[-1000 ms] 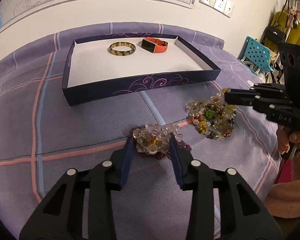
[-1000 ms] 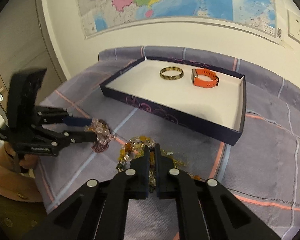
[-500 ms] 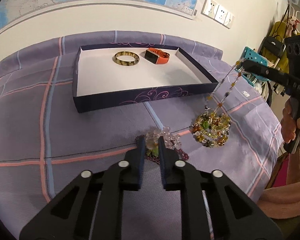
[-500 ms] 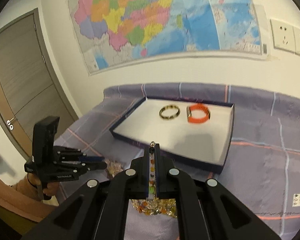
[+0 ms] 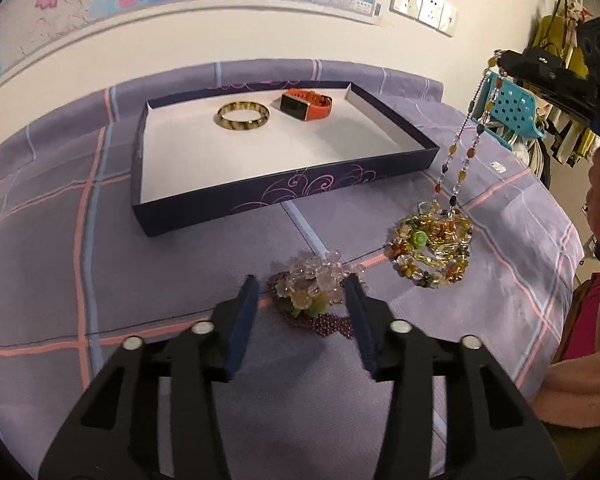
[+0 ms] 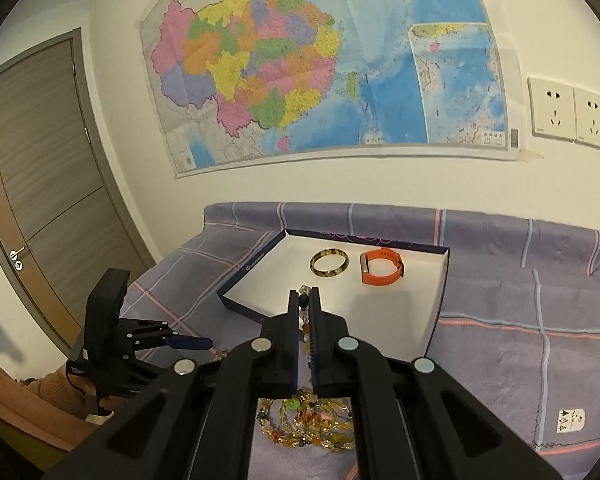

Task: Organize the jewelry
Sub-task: 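Lift the beaded necklace high with the right tool so it dangles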

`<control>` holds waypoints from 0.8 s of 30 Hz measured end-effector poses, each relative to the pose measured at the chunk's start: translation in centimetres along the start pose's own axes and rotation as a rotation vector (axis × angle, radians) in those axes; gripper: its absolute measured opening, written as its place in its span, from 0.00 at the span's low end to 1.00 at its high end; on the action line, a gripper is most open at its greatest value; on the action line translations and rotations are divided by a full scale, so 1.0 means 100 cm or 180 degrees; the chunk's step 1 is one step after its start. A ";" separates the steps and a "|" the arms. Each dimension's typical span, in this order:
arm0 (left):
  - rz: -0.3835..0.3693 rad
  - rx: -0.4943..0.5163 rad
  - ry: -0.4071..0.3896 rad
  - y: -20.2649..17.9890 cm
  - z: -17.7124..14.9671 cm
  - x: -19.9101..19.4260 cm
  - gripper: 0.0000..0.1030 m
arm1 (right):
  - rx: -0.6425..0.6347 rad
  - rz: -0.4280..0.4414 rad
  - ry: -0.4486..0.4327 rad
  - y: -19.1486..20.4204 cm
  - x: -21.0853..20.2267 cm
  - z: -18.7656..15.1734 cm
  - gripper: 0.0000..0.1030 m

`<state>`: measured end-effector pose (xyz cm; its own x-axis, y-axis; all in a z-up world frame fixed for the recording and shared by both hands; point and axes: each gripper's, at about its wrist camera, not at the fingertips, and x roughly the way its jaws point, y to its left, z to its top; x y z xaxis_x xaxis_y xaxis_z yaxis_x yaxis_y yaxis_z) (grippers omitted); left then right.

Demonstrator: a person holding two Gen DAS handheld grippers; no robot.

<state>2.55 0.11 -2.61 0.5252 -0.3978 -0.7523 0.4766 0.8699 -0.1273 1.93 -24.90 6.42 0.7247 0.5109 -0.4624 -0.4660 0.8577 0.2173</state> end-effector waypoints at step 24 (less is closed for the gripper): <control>-0.0705 -0.0642 -0.0249 0.036 0.027 -0.031 0.17 | -0.0133 -0.0003 -0.0360 0.013 -0.031 0.035 0.03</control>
<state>4.53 3.71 1.03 0.4805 -0.5987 -0.6409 0.4402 0.7967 -0.4142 0.85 -25.18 11.12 0.7765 0.5155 -0.3622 -0.4844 0.8561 0.1799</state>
